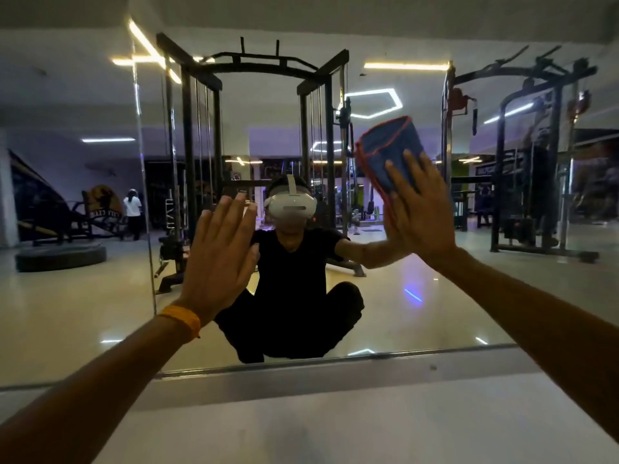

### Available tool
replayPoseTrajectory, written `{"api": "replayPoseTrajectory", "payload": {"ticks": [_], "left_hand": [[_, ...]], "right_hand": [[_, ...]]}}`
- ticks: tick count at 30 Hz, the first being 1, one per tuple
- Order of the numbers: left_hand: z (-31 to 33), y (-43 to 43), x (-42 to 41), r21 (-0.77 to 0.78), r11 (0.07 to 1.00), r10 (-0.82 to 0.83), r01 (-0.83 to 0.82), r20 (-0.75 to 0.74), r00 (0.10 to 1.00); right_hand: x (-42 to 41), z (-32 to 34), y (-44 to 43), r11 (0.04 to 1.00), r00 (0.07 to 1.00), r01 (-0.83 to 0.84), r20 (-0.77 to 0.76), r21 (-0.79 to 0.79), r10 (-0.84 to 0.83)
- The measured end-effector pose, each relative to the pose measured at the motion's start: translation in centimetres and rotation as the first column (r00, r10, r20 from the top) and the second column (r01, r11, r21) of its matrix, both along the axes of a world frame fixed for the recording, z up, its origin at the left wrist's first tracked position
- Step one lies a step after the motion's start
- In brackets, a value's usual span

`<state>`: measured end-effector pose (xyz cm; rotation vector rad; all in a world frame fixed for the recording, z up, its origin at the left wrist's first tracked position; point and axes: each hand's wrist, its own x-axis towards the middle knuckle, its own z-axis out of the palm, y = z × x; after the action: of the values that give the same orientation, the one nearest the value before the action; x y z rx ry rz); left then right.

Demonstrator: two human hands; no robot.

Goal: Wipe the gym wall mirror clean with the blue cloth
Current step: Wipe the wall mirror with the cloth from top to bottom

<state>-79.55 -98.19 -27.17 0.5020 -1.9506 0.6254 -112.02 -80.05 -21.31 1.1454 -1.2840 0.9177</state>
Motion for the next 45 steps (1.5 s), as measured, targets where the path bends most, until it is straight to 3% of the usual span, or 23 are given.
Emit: {"api": "replayPoseTrajectory", "payload": {"ticks": [2, 3, 5, 7, 8, 10, 12, 14, 16, 17, 19, 21, 22, 25, 29, 30, 32, 35, 37, 39, 43, 45], "left_hand": [[-1.3, 0.2, -0.1, 0.027, 1.000, -0.007, 0.008, -0.025, 1.000], [-2.1, 0.4, -0.4, 0.044, 0.999, -0.014, 0.016, -0.043, 0.999], [-3.7, 0.7, -1.0, 0.066, 0.998, -0.013, 0.018, -0.079, 0.997], [-5.6, 0.8, -1.4, 0.070, 0.998, 0.012, -0.005, -0.098, 0.995], [-6.5, 0.9, -1.5, 0.070, 0.998, 0.017, -0.010, -0.104, 0.994], [-8.2, 0.9, -1.5, 0.055, 0.998, 0.010, -0.005, -0.101, 0.995], [-9.7, 0.7, -1.4, 0.047, 0.999, -0.012, 0.016, -0.084, 0.996], [-10.9, 0.5, -1.2, 0.033, 0.999, -0.018, 0.021, -0.083, 0.996], [-12.0, 0.6, -1.3, 0.034, 0.999, -0.031, 0.034, -0.084, 0.996], [-12.5, 0.7, -1.3, 0.051, 0.998, -0.030, 0.035, -0.084, 0.996], [-13.2, 0.7, -1.2, 0.081, 0.996, -0.024, 0.029, -0.066, 0.998], [-13.6, 0.6, -1.0, 0.067, 0.997, -0.029, 0.031, -0.032, 0.999], [-13.6, 0.5, -0.7, 0.056, 0.998, -0.033, 0.034, -0.016, 0.999], [-13.9, 0.3, 0.2, 0.038, 0.999, -0.036, 0.035, 0.022, 0.999], [-13.9, 0.9, 0.3, 0.028, 0.999, -0.047, 0.046, 0.024, 0.999], [-13.9, 1.1, 0.0, 0.031, 0.998, -0.048, 0.048, 0.008, 0.999], [-14.1, 1.5, -0.5, 0.041, 0.999, -0.035, 0.036, -0.021, 0.999], [-14.3, 1.5, -0.7, 0.033, 0.999, -0.013, 0.014, -0.020, 1.000], [-14.2, 1.5, -0.4, 0.030, 0.999, -0.019, 0.020, -0.008, 1.000], [-14.0, 1.6, -0.1, 0.042, 0.998, -0.052, 0.052, 0.000, 0.999], [-13.7, 2.0, 0.5, 0.052, 0.995, -0.083, 0.082, 0.011, 0.997], [-13.7, 2.3, 0.3, 0.055, 0.994, -0.093, 0.093, -0.001, 0.996]], "right_hand": [[2.1, -2.6, -1.3, 0.993, 0.984, -0.048, 0.166, -0.105, 0.065], [3.7, -5.3, -2.2, 0.993, 0.979, -0.075, 0.182, -0.087, 0.090], [6.4, -12.0, -3.3, 0.988, 0.994, -0.106, 0.034, 0.111, 0.102], [6.8, -18.3, -2.7, 0.944, 0.980, -0.014, -0.182, 0.331, 0.078], [5.9, -19.9, -1.8, 0.927, 0.964, 0.045, -0.261, 0.373, 0.058], [2.9, -20.7, 0.2, 0.928, 0.961, 0.097, -0.278, 0.360, 0.007], [0.7, -20.2, 1.7, 0.976, 0.998, 0.058, -0.026, 0.209, -0.054], [1.4, -19.9, 1.5, 0.999, 0.929, 0.016, 0.370, -0.031, -0.003], [5.3, -20.6, -0.5, 0.991, 0.869, -0.004, 0.489, -0.132, 0.069], [7.5, -21.7, -1.6, 0.996, 0.891, -0.045, 0.448, -0.076, 0.074], [9.9, -24.7, -2.6, 0.978, 0.975, -0.116, 0.207, 0.171, 0.080], [7.7, -25.9, -1.3, 0.933, 0.997, -0.041, -0.044, 0.359, 0.060], [5.8, -25.8, -0.3, 0.925, 0.992, 0.003, -0.117, 0.381, 0.045], [1.0, -24.4, 3.1, 0.940, 0.998, 0.045, -0.058, 0.339, -0.027], [2.5, -23.6, 3.2, 0.989, 0.944, -0.073, 0.329, 0.131, 0.026], [4.3, -23.7, 2.1, 0.990, 0.929, -0.091, 0.368, 0.109, 0.045], [6.9, -24.4, 0.1, 0.969, 0.972, -0.114, 0.226, 0.219, 0.063], [6.2, -23.5, -0.5, 0.883, 0.971, -0.015, -0.203, 0.469, 0.124], [3.6, -22.1, 0.9, 0.875, 0.958, 0.034, -0.265, 0.483, 0.109], [0.7, -22.3, 3.5, 0.904, 0.985, 0.064, -0.171, 0.424, 0.011], [-2.5, -25.2, 7.9, 0.954, 0.972, -0.004, 0.225, 0.300, -0.066], [-0.4, -26.7, 6.7, 0.953, 0.963, -0.045, 0.267, 0.300, -0.039]]}}
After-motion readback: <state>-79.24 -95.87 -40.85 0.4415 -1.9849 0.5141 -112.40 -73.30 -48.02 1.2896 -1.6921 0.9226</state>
